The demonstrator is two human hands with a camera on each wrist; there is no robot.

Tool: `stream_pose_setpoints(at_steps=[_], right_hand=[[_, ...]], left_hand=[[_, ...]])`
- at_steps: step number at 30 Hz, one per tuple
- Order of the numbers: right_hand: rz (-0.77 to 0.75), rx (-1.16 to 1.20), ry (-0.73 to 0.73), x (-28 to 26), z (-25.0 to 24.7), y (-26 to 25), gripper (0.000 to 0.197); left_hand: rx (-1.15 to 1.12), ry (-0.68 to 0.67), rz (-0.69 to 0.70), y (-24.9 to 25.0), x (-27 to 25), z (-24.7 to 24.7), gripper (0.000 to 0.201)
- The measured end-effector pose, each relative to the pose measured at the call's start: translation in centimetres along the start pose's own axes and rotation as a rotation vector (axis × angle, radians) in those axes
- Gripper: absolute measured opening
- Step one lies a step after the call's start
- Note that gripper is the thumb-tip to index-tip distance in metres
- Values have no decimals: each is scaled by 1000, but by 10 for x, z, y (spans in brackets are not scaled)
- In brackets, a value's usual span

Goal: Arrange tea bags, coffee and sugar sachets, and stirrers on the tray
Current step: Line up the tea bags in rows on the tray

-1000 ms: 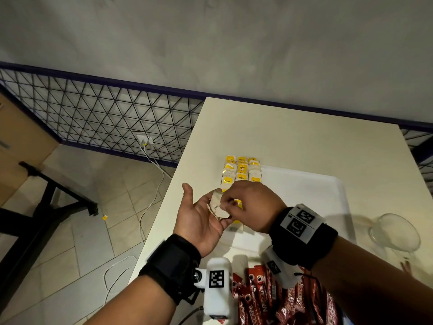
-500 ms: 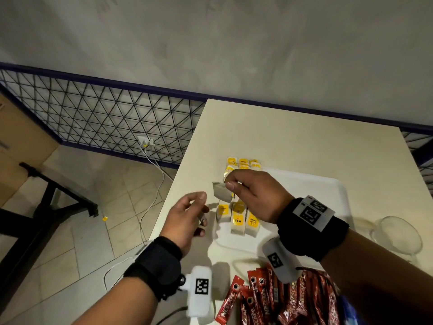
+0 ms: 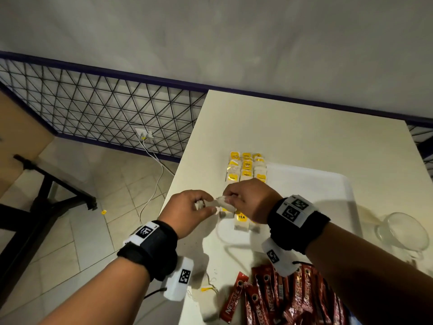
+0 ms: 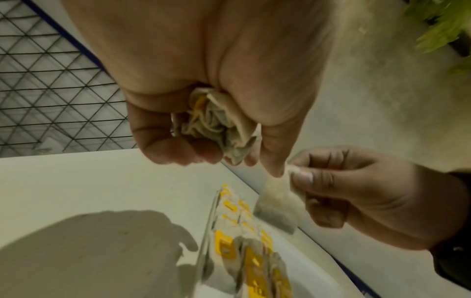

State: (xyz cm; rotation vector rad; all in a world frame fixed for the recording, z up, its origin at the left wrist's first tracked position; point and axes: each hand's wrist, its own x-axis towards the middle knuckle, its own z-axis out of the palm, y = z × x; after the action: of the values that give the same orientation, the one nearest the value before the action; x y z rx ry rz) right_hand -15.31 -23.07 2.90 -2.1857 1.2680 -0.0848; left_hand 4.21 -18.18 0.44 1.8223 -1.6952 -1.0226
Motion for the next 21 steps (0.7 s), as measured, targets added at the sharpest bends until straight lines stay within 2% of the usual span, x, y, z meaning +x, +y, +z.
stream_pose_setpoints(at_steps=[6,9,13,16,19,21], right_hand=[[81,72,-116,8,44,16,19],[165,46,-110,15,57,25,21],[275,-8,-45,22,63,32,20],[314,-40,-31,20,60,35,20],[342,-32,14,9,47,42,17],[322,-42,-25,1,40,48,15]], left_hand=[[29,-45,-62,-28,-7,-7,11],[25,-69,-64,-33,-6,-5,7],[74,-133,-6,-27,2,3,6],[229,-213,33,-15,10,11,4],[425,-321,165,-1,13,28,18],[485,-389,225,4,16,43,22]])
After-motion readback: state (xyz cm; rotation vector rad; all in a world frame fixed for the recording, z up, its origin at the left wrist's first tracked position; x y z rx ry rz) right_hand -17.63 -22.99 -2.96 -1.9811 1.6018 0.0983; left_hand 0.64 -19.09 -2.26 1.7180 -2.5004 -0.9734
